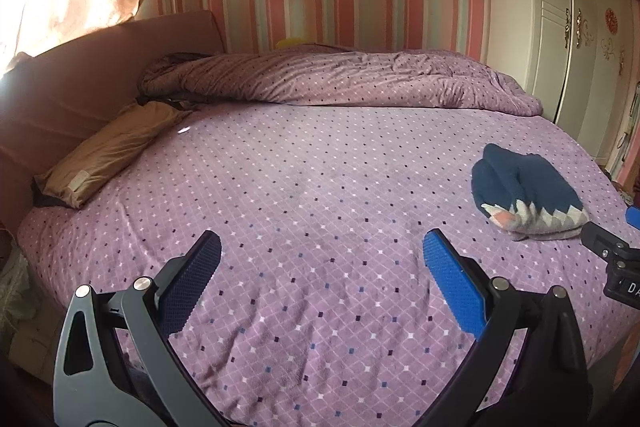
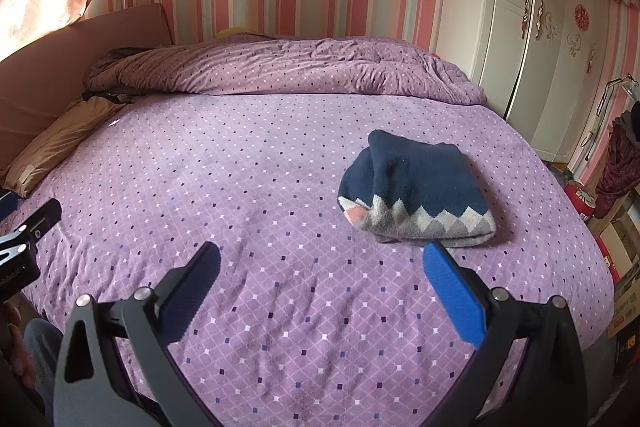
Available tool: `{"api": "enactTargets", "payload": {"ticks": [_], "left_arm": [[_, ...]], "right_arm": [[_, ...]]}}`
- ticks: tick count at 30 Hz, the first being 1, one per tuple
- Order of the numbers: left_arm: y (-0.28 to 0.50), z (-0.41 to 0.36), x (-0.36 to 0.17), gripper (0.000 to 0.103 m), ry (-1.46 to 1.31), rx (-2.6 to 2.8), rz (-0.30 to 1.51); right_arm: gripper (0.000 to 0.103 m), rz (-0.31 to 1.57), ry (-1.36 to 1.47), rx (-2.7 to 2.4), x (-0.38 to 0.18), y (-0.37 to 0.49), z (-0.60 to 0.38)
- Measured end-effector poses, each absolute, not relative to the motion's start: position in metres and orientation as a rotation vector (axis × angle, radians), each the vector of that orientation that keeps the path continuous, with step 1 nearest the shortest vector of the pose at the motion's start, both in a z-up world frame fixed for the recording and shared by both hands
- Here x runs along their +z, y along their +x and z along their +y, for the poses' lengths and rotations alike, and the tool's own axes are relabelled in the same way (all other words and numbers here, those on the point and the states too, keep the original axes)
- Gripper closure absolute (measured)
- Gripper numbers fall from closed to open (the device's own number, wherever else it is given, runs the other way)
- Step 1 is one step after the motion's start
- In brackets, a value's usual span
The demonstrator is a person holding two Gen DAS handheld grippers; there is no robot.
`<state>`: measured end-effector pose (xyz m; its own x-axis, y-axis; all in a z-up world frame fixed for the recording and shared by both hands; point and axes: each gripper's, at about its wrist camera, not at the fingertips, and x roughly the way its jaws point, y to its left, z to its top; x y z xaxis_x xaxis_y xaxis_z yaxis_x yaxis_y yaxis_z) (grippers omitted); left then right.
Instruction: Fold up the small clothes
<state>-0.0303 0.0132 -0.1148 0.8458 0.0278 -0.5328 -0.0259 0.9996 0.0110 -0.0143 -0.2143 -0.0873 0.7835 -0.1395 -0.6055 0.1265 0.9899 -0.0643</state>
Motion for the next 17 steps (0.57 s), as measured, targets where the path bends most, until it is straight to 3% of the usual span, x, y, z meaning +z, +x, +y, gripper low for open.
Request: {"api": "enactTargets", "payload": {"ticks": [17], "left_arm": [[-0.0248, 0.0176, -0.1192, 0.003, -0.023, 0.016, 0.603]], "right_arm": [[0.002, 0.654, 0.000, -0.140, -0.0925, -0.0155, -0.2199]]}}
